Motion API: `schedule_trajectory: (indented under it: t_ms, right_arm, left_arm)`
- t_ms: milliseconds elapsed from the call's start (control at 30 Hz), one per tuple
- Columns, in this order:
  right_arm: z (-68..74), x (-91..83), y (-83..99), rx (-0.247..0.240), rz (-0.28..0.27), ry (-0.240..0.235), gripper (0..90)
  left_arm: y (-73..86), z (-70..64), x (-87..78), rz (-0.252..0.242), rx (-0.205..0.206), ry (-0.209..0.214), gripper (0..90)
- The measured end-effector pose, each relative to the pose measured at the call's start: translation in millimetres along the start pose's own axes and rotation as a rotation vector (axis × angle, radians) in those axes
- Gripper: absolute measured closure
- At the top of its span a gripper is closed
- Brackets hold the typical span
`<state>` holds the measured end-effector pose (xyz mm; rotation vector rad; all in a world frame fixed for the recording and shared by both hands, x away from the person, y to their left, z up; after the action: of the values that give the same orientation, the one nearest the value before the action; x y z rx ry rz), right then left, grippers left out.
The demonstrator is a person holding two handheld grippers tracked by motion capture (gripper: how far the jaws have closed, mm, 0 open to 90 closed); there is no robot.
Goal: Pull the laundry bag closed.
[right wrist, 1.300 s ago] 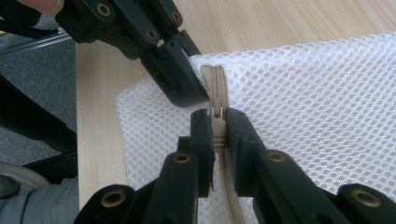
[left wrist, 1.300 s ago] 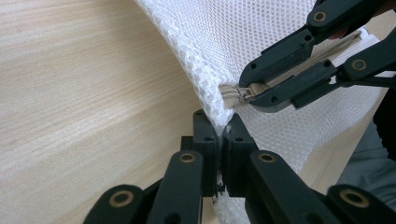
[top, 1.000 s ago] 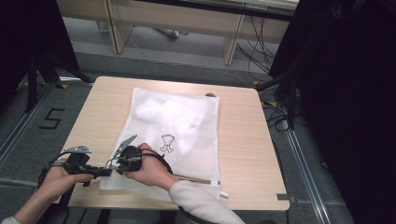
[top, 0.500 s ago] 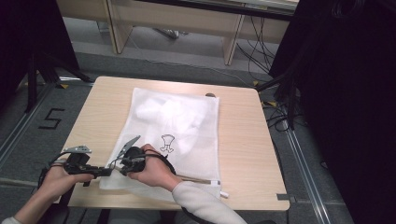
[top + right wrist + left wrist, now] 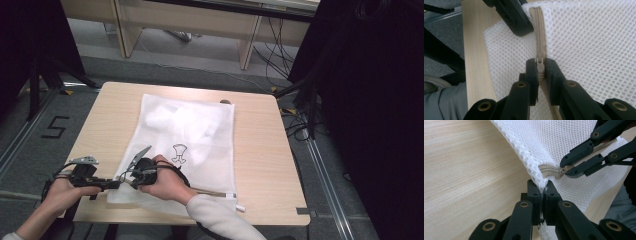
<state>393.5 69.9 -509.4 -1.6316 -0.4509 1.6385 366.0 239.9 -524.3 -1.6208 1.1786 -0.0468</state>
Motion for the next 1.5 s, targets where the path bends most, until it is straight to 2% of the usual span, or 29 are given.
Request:
schedule_trajectory:
  t_ms: [267, 700, 733, 900, 1067, 1200, 1400, 1433, 1500]
  right_arm:
    - [-0.3, -2.4, 3.4, 0.01, 0.015, 0.006, 82.7]
    - [-1.5, -4.1, 5.1, -0.005, 0.024, 0.003, 82.7]
    - [-0.7, -4.7, 5.3, 0.007, 0.023, -0.001, 82.7]
    - [-1.2, -7.3, 6.4, 0.008, 0.025, 0.0, 82.7]
    - [-1.3, -7.5, 7.7, 0.006, 0.026, 0.018, 82.7]
    - [-0.3, -8.3, 8.0, 0.014, 0.024, 0.003, 82.6]
    - [-1.8, -10.2, 10.4, 0.013, 0.028, 0.009, 82.7]
    - [-1.6, -10.0, 10.4, 0.006, 0.021, -0.003, 82.7]
    - [-1.0, -11.4, 10.6, 0.017, 0.022, 0.007, 82.7]
  left_arm:
    - [0.2, 0.4, 0.0, 0.001, -0.004, 0.002, 85.7]
    - [0.0, 0.6, 0.0, 0.001, -0.005, -0.001, 85.8]
    - [0.0, 0.5, 0.0, 0.001, -0.008, 0.001, 85.8]
    - [0.0, 0.6, 0.2, 0.001, -0.007, 0.002, 85.7]
    - [0.1, 0.6, 0.0, 0.001, -0.008, -0.001, 85.8]
    - [-0.2, 0.3, 0.1, 0.0, -0.008, 0.001, 85.8]
    - [-0.2, 0.6, -0.2, 0.0, -0.009, -0.002, 85.8]
    - [-0.4, 0.3, -0.2, 0.0, -0.008, -0.003, 85.8]
    - [-0.7, -0.1, -0.5, -0.001, -0.01, -0.005, 85.8]
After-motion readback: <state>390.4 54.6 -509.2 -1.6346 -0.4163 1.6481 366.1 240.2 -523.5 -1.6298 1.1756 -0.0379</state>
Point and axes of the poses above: each handheld gripper's, and its own axes: x roughly forward along the jaws, y roughly out of its underside, z roughly to its left, the point moved 4 cm from there along x, roughly forward along the jaws, and after that the axes turned 12 degrees about -z, right-handed, at the moved point
